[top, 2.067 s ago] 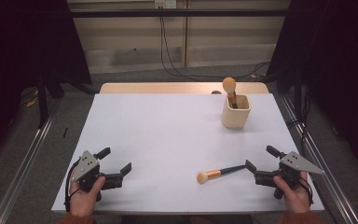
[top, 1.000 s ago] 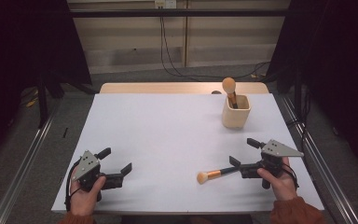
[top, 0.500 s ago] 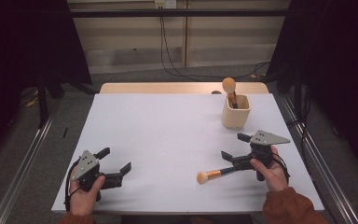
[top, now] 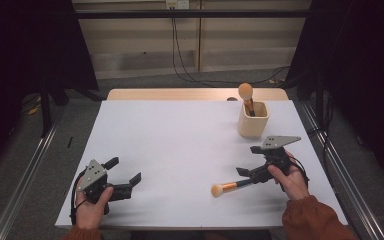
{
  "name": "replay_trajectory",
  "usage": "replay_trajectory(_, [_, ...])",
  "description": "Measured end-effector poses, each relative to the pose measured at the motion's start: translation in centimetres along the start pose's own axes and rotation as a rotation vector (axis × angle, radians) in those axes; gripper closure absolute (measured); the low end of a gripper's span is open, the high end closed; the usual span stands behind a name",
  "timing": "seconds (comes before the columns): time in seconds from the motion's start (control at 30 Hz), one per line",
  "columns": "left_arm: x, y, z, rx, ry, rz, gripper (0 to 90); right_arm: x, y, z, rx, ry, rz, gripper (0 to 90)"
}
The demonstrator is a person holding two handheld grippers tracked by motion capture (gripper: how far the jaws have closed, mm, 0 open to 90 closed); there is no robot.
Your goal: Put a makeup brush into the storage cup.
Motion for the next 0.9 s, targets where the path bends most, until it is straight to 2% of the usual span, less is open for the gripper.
replay_trajectory(0.17, [0.0,0.0,0.0,0.001,0.000,0.001,2.4,0.3,-0.1,0.2,-0.037,0.062,0.028,3.4])
replay_trajectory(0.27, [-0.1,0.0,0.0,-0.003,-0.003,0.003,2.4,0.4,-0.1,0.4,-0.057,0.098,0.063,3.1])
replay_trajectory(0.47, [-0.3,0.0,0.0,0.005,0.001,0.003,2.4,1.3,-0.1,0.9,-0.103,0.225,0.108,3.4])
replay_trajectory(0.57, [-0.3,0.0,-0.1,0.010,0.006,0.006,2.5,1.6,0.0,1.0,-0.116,0.268,0.122,3.4])
replay_trajectory(0.73, [-0.4,0.0,-0.1,0.008,0.005,0.009,2.5,2.0,0.0,1.1,-0.149,0.320,0.163,3.9])
replay_trajectory(0.8, [-0.4,0.0,-0.1,0.008,0.005,0.008,2.5,2.1,0.0,1.1,-0.166,0.334,0.173,7.0])
replay_trajectory(0.9, [-0.4,-0.1,-0.1,0.016,0.009,0.007,2.5,2.3,0.1,1.2,-0.176,0.362,0.201,5.3])
Point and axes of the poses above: each handheld gripper's, and its own axes: x roughly forward along the jaws, z roughly out of its top, y roughly to its left, the point moved 2 cm from there along x, roughly forward along the jaws, and after that the axes turned 10 degrees about -x, right-handed, at the moved point
